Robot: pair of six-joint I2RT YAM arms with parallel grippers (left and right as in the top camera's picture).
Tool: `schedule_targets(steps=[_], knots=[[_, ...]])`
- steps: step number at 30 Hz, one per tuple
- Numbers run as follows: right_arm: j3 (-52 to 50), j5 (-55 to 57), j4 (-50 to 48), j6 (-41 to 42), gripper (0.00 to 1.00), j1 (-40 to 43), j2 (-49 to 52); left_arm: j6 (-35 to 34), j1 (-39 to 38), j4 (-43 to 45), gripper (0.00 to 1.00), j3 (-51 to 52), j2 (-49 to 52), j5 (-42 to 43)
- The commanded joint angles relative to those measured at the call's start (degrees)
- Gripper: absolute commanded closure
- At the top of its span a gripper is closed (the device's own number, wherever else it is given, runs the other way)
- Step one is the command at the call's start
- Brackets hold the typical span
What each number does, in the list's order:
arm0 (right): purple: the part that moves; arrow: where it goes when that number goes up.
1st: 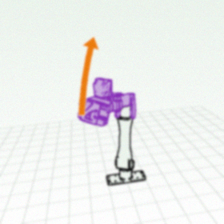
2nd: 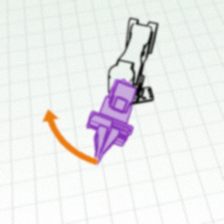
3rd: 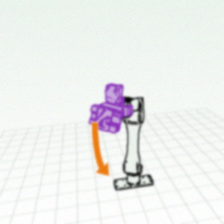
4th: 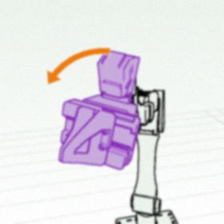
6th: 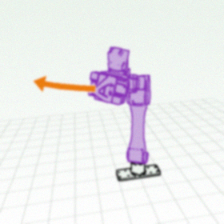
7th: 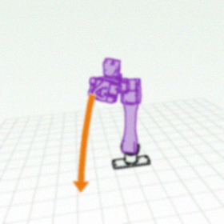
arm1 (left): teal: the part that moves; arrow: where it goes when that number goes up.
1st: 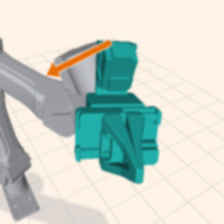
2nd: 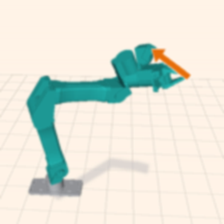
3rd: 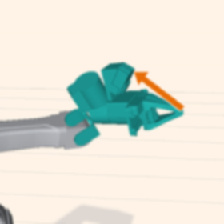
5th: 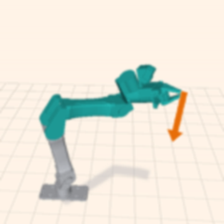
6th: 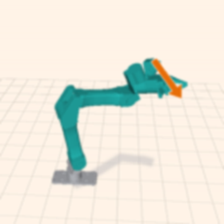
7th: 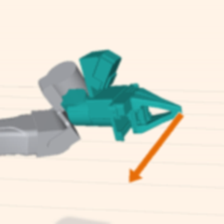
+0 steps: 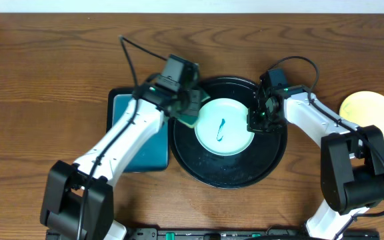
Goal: Clean dirty plates on tray and stack at the side
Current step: 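Scrub the pale blue plate with the sponge while right gripper holds rim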
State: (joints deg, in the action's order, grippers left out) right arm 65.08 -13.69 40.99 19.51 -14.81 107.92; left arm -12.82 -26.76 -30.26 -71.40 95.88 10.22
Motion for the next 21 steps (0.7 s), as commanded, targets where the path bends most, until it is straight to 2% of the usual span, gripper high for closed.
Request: schedule_targets(steps=[1,6,10,15,21], knots=[[-1.77,0.33,0.09,0.17,0.99,-1.05,1.07,-6.86,-3.17,2.45,0.92,-1.6,0.17,-1.09],[-1.77,0.31,0.09,0.17,0.99,-1.05,1.07,-14.36,-7.04,4.92,0.93,-1.57,2.97,-2.32],[-1.77,0.31,0.09,0.17,0.99,-1.05,1.07,-14.71,-10.38,6.67,0.92,-1.6,6.36,-2.58],[-1.77,0.31,0.11,0.17,0.99,-1.05,1.07,-14.73,-13.81,7.3,0.92,-1.6,11.06,-7.13],[-1.77,0.33,0.11,0.17,0.99,-1.05,1.07,-14.75,-15.21,9.35,0.93,-1.6,15.34,-7.34]])
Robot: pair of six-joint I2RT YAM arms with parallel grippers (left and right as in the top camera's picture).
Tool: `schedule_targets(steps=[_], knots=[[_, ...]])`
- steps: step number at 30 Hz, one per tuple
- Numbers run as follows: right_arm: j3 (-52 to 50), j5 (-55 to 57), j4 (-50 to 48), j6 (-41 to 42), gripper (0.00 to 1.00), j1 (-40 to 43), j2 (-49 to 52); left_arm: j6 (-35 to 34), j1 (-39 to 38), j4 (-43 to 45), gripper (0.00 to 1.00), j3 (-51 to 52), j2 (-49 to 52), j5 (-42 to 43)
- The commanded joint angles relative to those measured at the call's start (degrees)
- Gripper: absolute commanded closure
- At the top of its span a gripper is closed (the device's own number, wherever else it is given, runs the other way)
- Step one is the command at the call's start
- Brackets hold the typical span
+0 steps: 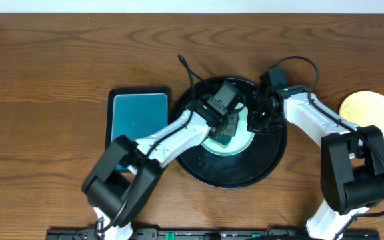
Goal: Clean dirty plates on tray and stack at the side
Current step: 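Scrub the pale blue plate with the sponge while right gripper holds rim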
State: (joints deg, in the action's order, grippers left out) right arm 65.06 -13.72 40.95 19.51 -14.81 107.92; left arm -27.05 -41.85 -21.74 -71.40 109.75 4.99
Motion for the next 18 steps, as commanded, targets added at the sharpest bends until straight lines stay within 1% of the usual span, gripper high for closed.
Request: schedule_targets(steps=[1,5,10,12,18], knots=[[-1.75,0.35,0.15,0.15,0.99,-1.05,1.07,-0.55,-0.13,0.9,0.93,-1.6,2.03,-2.56],[-1.77,0.35,0.15,0.17,0.99,-1.05,1.07,-1.07,-0.07,-0.07,0.92,-1.57,4.24,-8.22],[-1.75,0.33,0.17,0.17,0.99,-1.05,1.07,-4.63,0.68,-1.44,0.93,-1.6,5.49,-16.33],[-1.75,0.33,0.17,0.17,0.99,-1.05,1.07,-5.35,1.38,-1.14,0.93,-1.6,5.46,-17.59],[-1.77,0.33,0.2,0.17,0.99,-1.05,1.07,-8.83,4.66,-1.16,0.93,-1.6,5.46,-17.66]])
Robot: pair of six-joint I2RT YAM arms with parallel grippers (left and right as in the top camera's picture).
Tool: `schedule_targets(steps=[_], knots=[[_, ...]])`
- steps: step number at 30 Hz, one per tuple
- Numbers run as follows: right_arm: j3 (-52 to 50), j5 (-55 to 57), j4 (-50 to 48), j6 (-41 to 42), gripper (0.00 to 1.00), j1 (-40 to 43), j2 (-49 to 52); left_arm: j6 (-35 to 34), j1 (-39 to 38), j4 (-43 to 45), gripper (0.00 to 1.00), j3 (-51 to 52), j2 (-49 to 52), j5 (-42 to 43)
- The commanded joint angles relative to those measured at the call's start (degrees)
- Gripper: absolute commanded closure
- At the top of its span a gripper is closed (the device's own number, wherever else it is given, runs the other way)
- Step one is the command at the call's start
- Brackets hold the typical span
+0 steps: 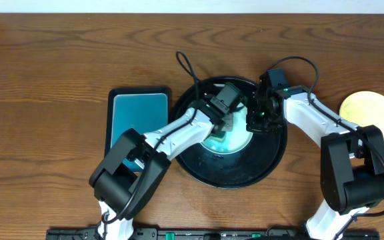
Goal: Clean dirty plates on tray and stack at the side
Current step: 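Scrub the pale blue plate with the sponge while right gripper holds rim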
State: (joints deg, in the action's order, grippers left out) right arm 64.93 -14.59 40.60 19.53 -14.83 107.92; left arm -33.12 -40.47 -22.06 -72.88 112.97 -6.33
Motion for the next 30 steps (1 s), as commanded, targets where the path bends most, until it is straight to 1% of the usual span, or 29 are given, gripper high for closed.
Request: schedule_targets(steps=[1,3,6,8,10,11,14,19,21,22,25,30], knots=[[-1.62,1.2,0.55,0.15,0.99,-1.03,1.07,-3.26,3.89,-1.25,0.93,-0.11,2.23,-6.19],[-1.64,1.2,0.55,0.13,0.99,-1.03,1.07,-3.21,4.44,-1.75,0.93,-0.11,2.23,-4.39],[-1.64,1.22,0.52,0.15,0.99,-1.03,1.07,-3.21,4.44,-2.58,0.93,-0.11,2.23,1.64],[-1.64,1.2,0.55,0.13,0.99,-1.03,1.07,-3.19,3.82,-2.73,0.92,-0.11,2.23,7.63],[-1.68,1.2,0.57,0.13,0.99,-1.03,1.07,-3.19,2.29,-2.45,0.93,-0.11,2.23,17.68],[-1.68,1.2,0.57,0.13,0.99,-1.03,1.07,-3.19,1.49,-2.4,0.93,-0.11,2.23,20.35],[-1.73,1.2,0.55,0.13,0.99,-1.03,1.07,-3.19,-0.87,-2.43,0.93,-0.11,2.23,23.47],[-1.73,1.22,0.55,0.13,0.99,-1.03,1.07,-3.17,-4.66,-2.32,0.93,-0.11,2.23,23.65],[-1.73,1.2,0.57,0.13,0.99,-1.03,1.07,-3.19,-5.68,-2.12,0.92,-0.11,2.23,22.47],[-1.73,1.2,0.59,0.13,0.99,-1.03,1.07,-3.19,-6.14,-2.1,0.92,-0.11,2.23,18.75],[-1.73,1.2,0.72,0.13,0.99,-1.03,1.07,-3.21,-5.62,-2.08,0.93,-0.11,2.23,12.04],[-1.73,1.2,0.76,0.13,0.99,-1.03,1.07,-3.23,-1.97,-1.44,0.92,-0.11,2.23,3.52]])
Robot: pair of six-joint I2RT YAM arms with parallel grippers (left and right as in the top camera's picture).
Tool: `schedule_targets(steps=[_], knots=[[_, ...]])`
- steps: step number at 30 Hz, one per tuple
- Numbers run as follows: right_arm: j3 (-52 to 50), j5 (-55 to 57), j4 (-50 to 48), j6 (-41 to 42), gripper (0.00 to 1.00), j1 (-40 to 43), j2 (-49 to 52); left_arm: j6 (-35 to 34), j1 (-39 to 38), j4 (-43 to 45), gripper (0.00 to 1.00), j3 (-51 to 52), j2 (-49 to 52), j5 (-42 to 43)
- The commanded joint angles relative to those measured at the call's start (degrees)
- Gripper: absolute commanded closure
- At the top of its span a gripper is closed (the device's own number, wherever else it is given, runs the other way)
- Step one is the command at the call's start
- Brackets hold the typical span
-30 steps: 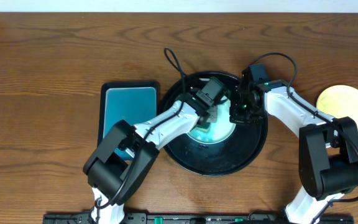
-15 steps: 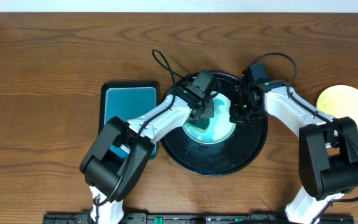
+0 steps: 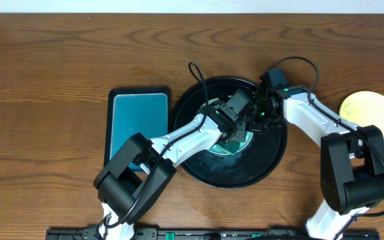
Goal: Clean dirty plates on tray and stack at the side
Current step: 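Scrub the pale blue plate with the sponge while right gripper holds rim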
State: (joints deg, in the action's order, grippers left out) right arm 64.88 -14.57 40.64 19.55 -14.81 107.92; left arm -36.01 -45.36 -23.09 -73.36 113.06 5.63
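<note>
A pale green plate [image 3: 221, 149] lies in the round black tray [image 3: 199, 167], and my left arm covers most of it. My left gripper [image 3: 237, 128] is down over the plate's right half, shut on a green sponge [image 3: 234, 139] that presses on the plate. The blue smear on the plate is hidden under the arm. At the plate's right rim my right gripper [image 3: 257, 121] looks shut on the edge, holding it.
A teal rectangular tray [image 3: 137, 127] sits left of the black tray. A yellow plate [image 3: 372, 117] lies on the wooden table at the far right, beyond my right arm. Cables loop over the black tray's back rim.
My left gripper has moved with the sponge a little to the right across the plate, from its middle toward the right rim. The right gripper has not moved.
At first my left gripper held the sponge at the plate's left rim, with a blue smear showing in the plate's middle. Then the sponge was over the middle, covering the smear. Now it is over the right half. The right gripper stayed at the right rim throughout.
</note>
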Motion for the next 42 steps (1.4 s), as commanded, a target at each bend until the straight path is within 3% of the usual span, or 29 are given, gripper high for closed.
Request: schedule_targets(steps=[1,12,18,24,33,42], knots=[[-1.68,1.18,0.72,0.11,0.99,-1.05,1.07,-0.35,3.85,-0.31,0.93,0.37,2.14,-9.31],[-1.68,1.2,0.92,0.11,0.99,-1.05,1.07,-0.33,14.19,-2.4,0.92,0.37,2.14,-7.58],[-1.68,1.2,0.92,0.11,0.99,-1.05,1.07,-0.33,13.25,-3.34,0.93,0.37,2.14,-0.04],[-1.68,1.2,0.9,0.11,0.99,-1.05,1.07,-0.33,7.13,-2.1,0.93,0.37,2.14,5.7],[-1.7,1.2,0.87,0.11,0.99,-1.05,1.07,0.37,0.37,-1.88,0.93,0.37,2.14,2.16],[-1.68,1.22,0.83,0.11,0.99,-1.05,1.07,4.76,7.39,-3.63,0.93,0.35,-2.01,-4.87]])
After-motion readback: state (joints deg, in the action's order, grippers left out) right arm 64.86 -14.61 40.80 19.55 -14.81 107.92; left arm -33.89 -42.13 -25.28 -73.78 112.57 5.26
